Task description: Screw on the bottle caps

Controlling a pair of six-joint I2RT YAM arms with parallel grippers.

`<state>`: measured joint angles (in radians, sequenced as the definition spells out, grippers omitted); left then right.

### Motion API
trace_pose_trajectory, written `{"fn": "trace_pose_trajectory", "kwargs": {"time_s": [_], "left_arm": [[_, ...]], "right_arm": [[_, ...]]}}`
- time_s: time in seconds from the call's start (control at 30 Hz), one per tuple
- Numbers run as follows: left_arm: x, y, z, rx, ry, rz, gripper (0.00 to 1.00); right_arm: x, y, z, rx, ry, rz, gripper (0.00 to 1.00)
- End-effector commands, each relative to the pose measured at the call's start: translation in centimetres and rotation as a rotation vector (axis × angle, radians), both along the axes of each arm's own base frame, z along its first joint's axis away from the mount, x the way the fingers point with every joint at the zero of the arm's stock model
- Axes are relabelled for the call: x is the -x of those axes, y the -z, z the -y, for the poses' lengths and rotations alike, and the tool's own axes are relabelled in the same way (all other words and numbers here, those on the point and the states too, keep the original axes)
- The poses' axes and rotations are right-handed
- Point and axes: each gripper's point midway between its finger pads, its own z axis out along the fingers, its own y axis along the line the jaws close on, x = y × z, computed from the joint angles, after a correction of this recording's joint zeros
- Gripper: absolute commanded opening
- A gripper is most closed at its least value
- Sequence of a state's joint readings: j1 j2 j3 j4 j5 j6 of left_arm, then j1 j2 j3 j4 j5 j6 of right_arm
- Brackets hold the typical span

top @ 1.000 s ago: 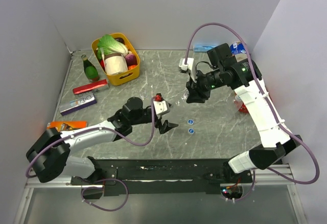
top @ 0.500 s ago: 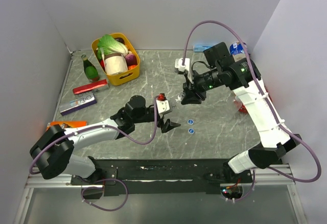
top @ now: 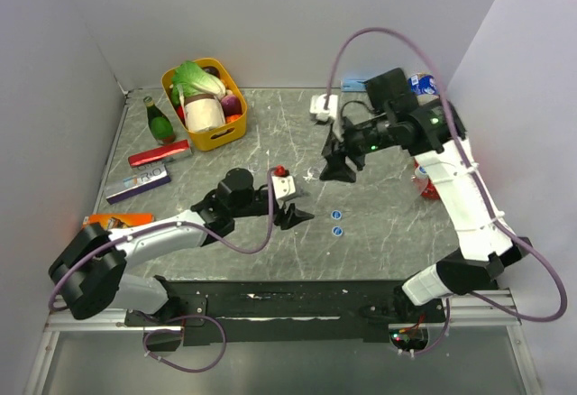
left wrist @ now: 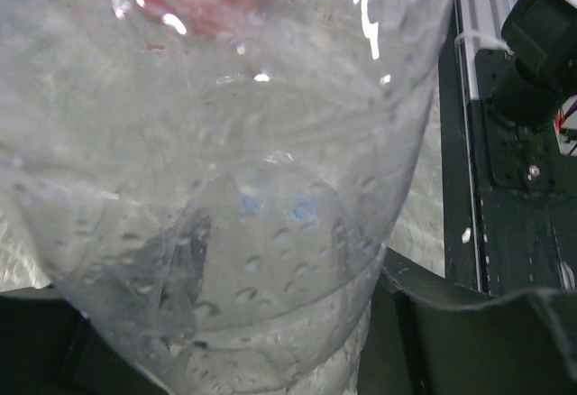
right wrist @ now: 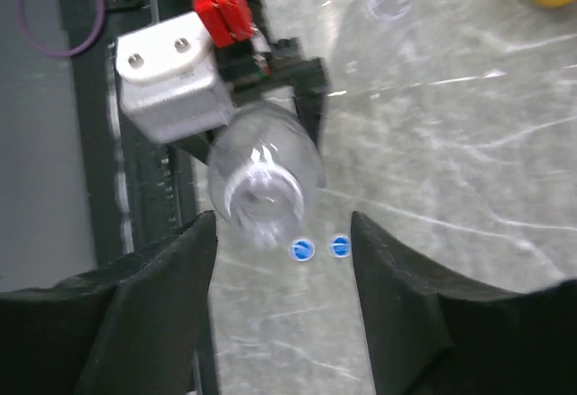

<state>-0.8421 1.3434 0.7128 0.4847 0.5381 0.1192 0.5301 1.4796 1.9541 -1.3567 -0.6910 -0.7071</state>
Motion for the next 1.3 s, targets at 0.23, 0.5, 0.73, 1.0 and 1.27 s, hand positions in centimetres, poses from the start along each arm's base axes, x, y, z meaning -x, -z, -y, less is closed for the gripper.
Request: {"fn": "trace_pose_trajectory", "kwargs": {"time_s": [0.23, 0.5, 0.73, 1.0, 1.27], "left_arm": [[2.2, 0.7, -6.5, -0.089, -0.019, 0.103, 0.01], [2.5, 1.1, -9.1, -0.107, -0.131, 0.007, 0.01], [2.3, 0.9, -10.1, -0.112, -0.158, -0.045, 0.01], [2.0, 0.5, -10.0, -0.103, -0.161, -0.044, 0.01], [1.7, 0.7, -10.0, -0.103, -0.169, -0.058, 0.01]], "right_arm": [[-0.7, 5.3, 5.5, 0.17, -0.166, 0.32, 0.63], [0.2, 20.1, 5.0, 0.406, -0.623, 0.506, 0.57], [0.4, 26.5, 4.6, 0.446, -0.778, 0.479, 0.57], [0.6, 30.2, 5.4, 0.502, -0.816, 0.42, 0.53], [1.1, 31.6, 6.1, 0.53, -0.803, 0.359, 0.53]]}}
